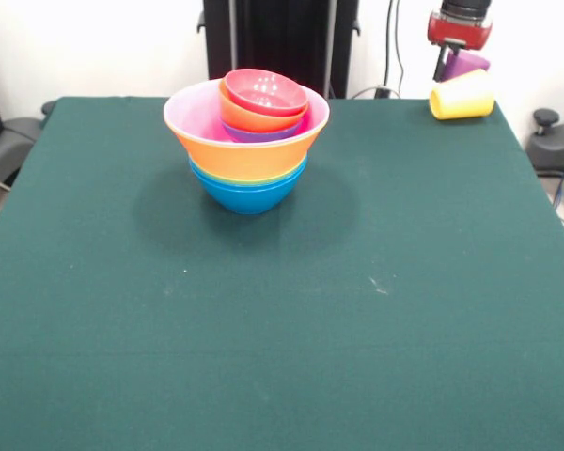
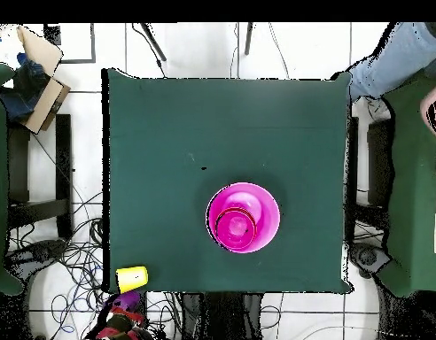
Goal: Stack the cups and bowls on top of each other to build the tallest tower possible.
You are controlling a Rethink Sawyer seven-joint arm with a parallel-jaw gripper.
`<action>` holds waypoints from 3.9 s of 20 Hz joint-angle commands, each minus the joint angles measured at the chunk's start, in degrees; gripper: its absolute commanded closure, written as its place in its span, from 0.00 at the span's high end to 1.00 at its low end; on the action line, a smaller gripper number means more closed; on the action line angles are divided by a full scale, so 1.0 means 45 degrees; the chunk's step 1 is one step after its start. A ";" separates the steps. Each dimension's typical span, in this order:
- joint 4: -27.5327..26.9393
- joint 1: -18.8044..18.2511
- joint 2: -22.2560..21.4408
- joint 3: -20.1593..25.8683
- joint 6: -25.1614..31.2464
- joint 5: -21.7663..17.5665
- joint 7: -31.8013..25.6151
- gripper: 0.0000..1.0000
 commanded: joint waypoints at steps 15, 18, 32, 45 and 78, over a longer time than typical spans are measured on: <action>-0.1746 -0.0322 -0.1226 0.0501 0.2864 0.0461 0.0833 0.00; -0.1593 -0.0305 -0.1483 0.0449 0.3039 0.0381 0.0868 0.00; -0.1719 -0.1026 -0.1410 0.0292 0.2865 -0.0378 0.0462 0.00; -0.2063 -0.1636 -0.1288 0.0266 0.2813 -0.0812 0.0241 0.00; -0.3035 -0.2787 -0.1167 0.0163 0.3371 -0.2231 -0.0214 0.00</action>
